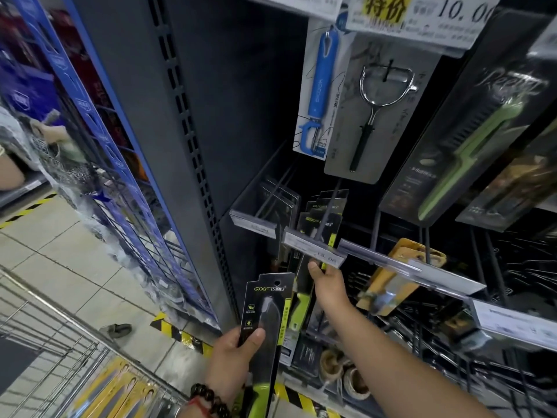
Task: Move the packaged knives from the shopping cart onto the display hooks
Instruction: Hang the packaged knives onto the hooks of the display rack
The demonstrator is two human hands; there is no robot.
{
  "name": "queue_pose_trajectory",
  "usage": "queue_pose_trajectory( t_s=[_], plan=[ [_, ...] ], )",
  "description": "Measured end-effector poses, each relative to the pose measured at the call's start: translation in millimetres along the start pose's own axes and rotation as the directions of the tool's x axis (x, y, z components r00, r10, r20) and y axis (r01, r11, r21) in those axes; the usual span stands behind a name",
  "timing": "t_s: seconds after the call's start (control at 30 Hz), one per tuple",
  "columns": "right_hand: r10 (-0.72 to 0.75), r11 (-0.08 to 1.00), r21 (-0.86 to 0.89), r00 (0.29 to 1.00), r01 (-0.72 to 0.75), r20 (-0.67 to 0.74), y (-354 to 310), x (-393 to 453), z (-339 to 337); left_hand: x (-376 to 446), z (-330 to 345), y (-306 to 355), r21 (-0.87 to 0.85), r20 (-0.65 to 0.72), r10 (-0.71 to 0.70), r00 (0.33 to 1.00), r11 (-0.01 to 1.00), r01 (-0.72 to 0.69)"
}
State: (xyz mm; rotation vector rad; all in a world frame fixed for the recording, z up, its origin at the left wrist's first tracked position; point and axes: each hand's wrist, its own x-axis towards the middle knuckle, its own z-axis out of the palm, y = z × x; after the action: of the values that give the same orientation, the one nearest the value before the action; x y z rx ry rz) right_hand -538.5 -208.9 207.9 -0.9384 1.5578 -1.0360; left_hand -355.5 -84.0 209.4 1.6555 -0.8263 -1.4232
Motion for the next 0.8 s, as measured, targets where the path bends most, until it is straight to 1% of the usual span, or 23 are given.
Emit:
queue_pose_trajectory(
  t_s=[0.2,0.23,0.3,0.33,0.37,0.4,0.43,0.53,0.57,0.6,0.67,0.73,0.8],
  plan=[
    [0.102,0.992,-0.063,0.993,-0.105,-0.05,-13.0,40.1,-5.7,-1.9,3.0,4.2,0.064,0.068,0.017,0.998,0.998,-0.022],
    [0.093,0.99,-0.101,0.995,-0.097,-0.044,-10.3,45.8,-9.5,-2.4,3.9,5.3,0.078,0.075,0.007,0.997,0.997,-0.012],
    [0.077,0.968,-0.238,0.997,-0.079,-0.018,0.6,58.4,-14.9,-0.4,5.9,4.3,0.12,0.087,0.009,0.996,0.993,-0.02],
    [0.105,0.948,-0.299,0.994,-0.108,-0.026,5.6,64.8,-17.5,0.5,7.1,3.9,0.146,0.094,0.018,0.995,0.989,-0.031],
    [0.145,0.937,-0.316,0.989,-0.151,-0.043,13.2,71.5,-19.6,0.8,8.1,5.0,0.162,0.1,0.022,0.995,0.986,-0.038],
    [0.163,0.939,-0.296,0.985,-0.175,-0.065,21.5,77.3,-21.5,1.5,9.5,6.1,0.166,0.109,0.022,0.994,0.985,-0.04],
    [0.145,0.953,-0.255,0.985,-0.164,-0.092,18.6,69.1,-21.6,2.3,11.1,7.6,0.167,0.124,0.023,0.992,0.985,-0.044],
    [0.036,0.99,-0.131,0.994,-0.049,-0.104,6.8,10.5,-23.5,6.7,15.9,9.7,0.172,0.186,0.064,0.981,0.98,-0.096],
    [0.047,0.995,-0.086,0.996,-0.053,-0.069,9.0,-9.9,-25.7,8.1,18.0,10.0,0.159,0.199,0.068,0.978,0.982,-0.101],
    [0.052,0.999,-0.016,0.999,-0.052,-0.003,14.9,-26.6,-27.3,10.3,20.4,9.3,0.145,0.206,0.062,0.977,0.985,-0.093],
    [0.085,0.989,0.11,0.983,-0.104,0.162,22.2,-53.9,-28.1,14.6,25.0,8.7,0.131,0.21,0.041,0.977,0.989,-0.07],
    [0.09,0.978,0.161,0.964,-0.133,0.251,26.5,-69.7,-27.2,20.0,28.9,5.3,0.114,0.224,0.06,0.973,0.99,-0.087],
    [0.031,0.991,0.114,0.962,-0.064,0.27,22.8,-79.6,-23.6,24.9,33.6,1.2,0.093,0.269,0.066,0.961,0.991,-0.094]
  ],
)
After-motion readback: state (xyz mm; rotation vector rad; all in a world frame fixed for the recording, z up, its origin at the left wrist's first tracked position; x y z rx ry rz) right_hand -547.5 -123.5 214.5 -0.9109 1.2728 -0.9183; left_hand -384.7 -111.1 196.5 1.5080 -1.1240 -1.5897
